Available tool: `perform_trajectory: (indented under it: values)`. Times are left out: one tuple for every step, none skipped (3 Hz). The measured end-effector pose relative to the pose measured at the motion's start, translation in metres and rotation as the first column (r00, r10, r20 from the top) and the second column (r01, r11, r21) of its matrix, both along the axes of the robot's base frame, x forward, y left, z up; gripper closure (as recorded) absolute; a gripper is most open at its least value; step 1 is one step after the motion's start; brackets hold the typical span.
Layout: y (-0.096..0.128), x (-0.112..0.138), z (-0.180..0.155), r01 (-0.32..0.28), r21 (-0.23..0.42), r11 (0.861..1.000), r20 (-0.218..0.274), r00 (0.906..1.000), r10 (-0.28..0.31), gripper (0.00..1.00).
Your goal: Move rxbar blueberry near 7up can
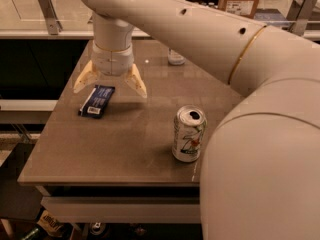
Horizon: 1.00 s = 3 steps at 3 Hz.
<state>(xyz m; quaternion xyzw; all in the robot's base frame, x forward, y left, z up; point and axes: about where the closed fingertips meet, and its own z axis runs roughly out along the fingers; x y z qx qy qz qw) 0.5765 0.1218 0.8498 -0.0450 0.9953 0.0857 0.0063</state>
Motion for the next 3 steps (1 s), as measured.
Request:
perform_trajectory:
  values:
    - [0.0022, -0.0046, -0.0028, -0.040, 0.006, 0.999, -0.007, 0.9992, 0.040, 0.00]
    - [0.0038, -0.0087, -0.0061, -0.074, 0.023, 0.997, -0.011, 0.9972, 0.074, 0.00]
    - [0.0051, -0.0067, -0.0105, -0.063, 0.033, 0.997, -0.004, 0.9980, 0.063, 0.00]
